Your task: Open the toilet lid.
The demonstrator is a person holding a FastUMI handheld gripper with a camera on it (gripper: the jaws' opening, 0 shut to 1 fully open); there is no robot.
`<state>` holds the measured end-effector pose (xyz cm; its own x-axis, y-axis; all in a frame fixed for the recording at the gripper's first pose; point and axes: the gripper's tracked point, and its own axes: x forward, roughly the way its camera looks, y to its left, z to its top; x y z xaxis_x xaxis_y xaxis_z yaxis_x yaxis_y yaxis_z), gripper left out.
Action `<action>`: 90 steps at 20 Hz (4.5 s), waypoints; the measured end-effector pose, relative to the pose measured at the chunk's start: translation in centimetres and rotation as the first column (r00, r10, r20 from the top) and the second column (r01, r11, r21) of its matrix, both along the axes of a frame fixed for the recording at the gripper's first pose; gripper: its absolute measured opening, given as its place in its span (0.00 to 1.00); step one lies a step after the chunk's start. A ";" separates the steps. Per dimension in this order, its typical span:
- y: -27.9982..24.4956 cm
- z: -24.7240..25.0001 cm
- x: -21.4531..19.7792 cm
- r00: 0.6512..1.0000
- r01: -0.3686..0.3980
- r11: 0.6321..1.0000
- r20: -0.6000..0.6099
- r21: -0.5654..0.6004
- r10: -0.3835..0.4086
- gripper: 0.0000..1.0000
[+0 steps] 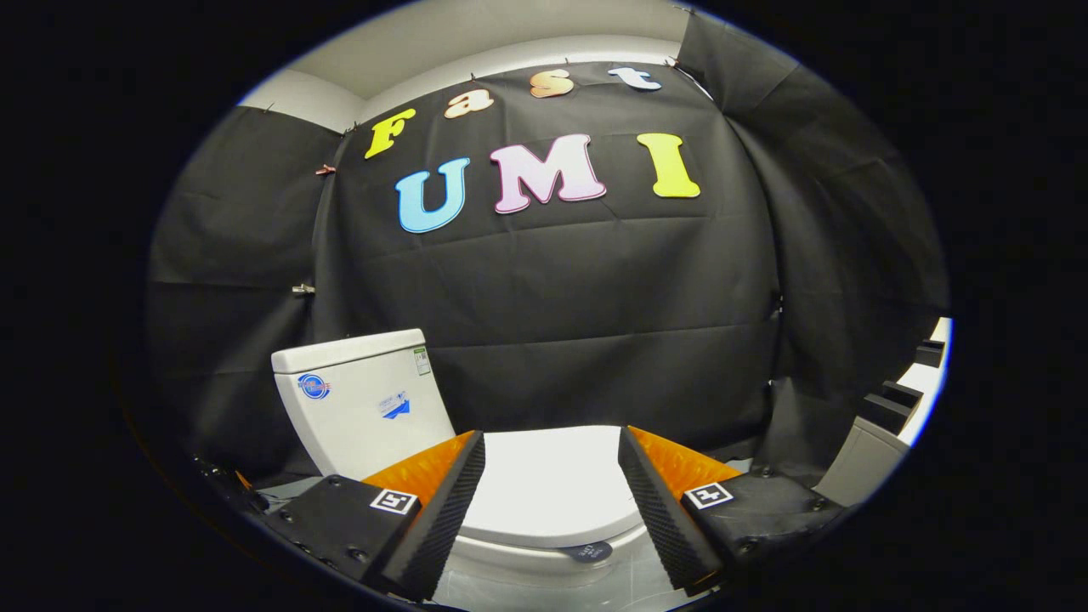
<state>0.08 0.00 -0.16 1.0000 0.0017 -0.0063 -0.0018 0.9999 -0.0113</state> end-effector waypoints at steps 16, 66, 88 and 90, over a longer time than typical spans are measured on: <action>0.6 -0.2 -0.3 1.000 -0.014 1.000 -0.013 0.011 0.015 0.98; -9.0 -19.9 -1.6 0.814 0.274 0.927 -0.575 0.257 -0.081 0.99; -7.4 -23.1 2.8 0.825 0.374 0.628 -0.555 0.683 0.112 0.38; -6.9 -23.1 2.6 0.828 0.364 0.615 -0.545 0.699 0.130 0.39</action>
<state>2.69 -6.95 -23.29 0.8262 0.1356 -0.5469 0.3578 0.6235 0.6951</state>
